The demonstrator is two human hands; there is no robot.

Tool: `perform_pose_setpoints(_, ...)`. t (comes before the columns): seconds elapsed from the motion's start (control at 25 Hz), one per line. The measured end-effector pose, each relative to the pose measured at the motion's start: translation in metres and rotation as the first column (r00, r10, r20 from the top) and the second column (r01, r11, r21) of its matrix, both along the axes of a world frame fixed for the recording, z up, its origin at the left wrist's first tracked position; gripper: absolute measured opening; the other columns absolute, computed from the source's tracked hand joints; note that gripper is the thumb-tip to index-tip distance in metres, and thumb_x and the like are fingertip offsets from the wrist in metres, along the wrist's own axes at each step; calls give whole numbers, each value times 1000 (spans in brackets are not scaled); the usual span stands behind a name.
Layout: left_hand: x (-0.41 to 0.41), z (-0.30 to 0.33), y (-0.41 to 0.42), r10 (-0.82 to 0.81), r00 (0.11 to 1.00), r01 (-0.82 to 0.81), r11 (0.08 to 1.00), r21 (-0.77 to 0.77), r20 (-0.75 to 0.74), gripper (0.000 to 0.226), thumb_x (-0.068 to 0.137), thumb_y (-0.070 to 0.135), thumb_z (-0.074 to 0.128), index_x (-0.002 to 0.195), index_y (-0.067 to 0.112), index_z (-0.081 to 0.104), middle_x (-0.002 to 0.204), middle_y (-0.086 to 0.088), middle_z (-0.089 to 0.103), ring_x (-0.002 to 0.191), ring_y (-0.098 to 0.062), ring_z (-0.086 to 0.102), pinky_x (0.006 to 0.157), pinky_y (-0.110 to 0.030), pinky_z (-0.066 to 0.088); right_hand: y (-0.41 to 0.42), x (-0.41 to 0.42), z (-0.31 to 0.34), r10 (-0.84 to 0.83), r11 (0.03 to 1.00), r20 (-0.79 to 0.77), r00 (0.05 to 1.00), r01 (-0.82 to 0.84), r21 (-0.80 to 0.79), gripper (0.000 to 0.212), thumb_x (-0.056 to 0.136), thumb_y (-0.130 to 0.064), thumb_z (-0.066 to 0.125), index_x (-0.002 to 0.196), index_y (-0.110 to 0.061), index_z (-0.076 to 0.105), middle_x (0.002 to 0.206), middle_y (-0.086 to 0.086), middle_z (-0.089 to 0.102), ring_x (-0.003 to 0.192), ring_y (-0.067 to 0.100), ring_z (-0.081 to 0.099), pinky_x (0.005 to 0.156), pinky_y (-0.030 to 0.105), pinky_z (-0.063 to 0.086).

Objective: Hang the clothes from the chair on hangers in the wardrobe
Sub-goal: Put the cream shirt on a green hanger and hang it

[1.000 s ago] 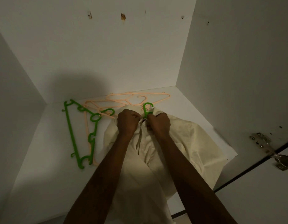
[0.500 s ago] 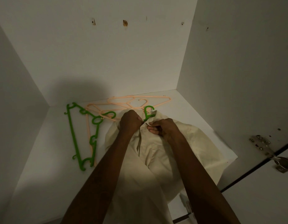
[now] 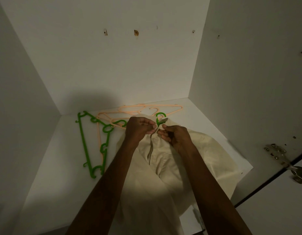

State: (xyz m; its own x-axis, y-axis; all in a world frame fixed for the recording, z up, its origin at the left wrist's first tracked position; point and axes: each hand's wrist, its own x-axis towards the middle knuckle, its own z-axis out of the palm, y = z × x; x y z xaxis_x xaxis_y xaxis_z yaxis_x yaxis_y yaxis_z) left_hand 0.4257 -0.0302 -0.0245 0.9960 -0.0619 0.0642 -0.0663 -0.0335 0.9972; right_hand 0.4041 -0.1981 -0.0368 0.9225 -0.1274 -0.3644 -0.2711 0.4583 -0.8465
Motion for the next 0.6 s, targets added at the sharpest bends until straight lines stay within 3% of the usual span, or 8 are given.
perform_pose_setpoints(0.16, -7, -5, -4, 33, 998, -31, 999, -39, 49, 13, 80, -4, 79, 88, 5, 78, 81, -14, 78, 77, -29, 77, 74, -35, 63, 1, -8, 2, 16, 1000, 30, 999, -17, 24, 7, 94, 9, 59, 93, 11, 65, 79, 20, 76, 69, 26, 77, 55, 27, 60)
perform_pose_setpoints(0.32, -11, -3, -8, 25, 994, -25, 1000, 1, 104, 11, 81, -1, 80, 91, 4, 80, 81, -13, 78, 76, -29, 77, 71, -32, 63, 2, -17, 5, -34, 999, 75, 997, 37, -35, 5, 87, 12, 64, 89, 14, 69, 78, 22, 75, 67, 27, 76, 54, 29, 60)
perform_pose_setpoints(0.4, -11, -4, -10, 22, 992, -27, 999, 38, 123, 12, 80, 1, 81, 91, 4, 80, 80, -11, 78, 76, -27, 77, 69, -31, 63, 7, -19, 7, -76, 991, 104, 992, 86, -98, 1, 83, 10, 70, 84, 11, 70, 71, 18, 72, 59, 24, 71, 50, 28, 57)
perform_pose_setpoints(0.48, -12, -6, -12, 2, 993, -9, 999, 52, 119, 11, 81, 1, 81, 90, 8, 80, 80, -9, 78, 76, -25, 77, 70, -31, 63, 11, -20, 6, -124, 966, 151, 981, 154, -206, 10, 80, 7, 76, 74, 4, 69, 63, 15, 66, 49, 19, 60, 45, 23, 50)
perform_pose_setpoints(0.6, -14, -7, -13, -39, 991, 34, 999, 42, 125, 15, 85, 0, 77, 89, 14, 79, 82, -9, 79, 81, -25, 77, 74, -33, 63, 14, -23, 1, -140, 944, 234, 962, 201, -262, 14, 77, 6, 80, 68, 4, 70, 64, 17, 63, 46, 19, 54, 46, 23, 47)
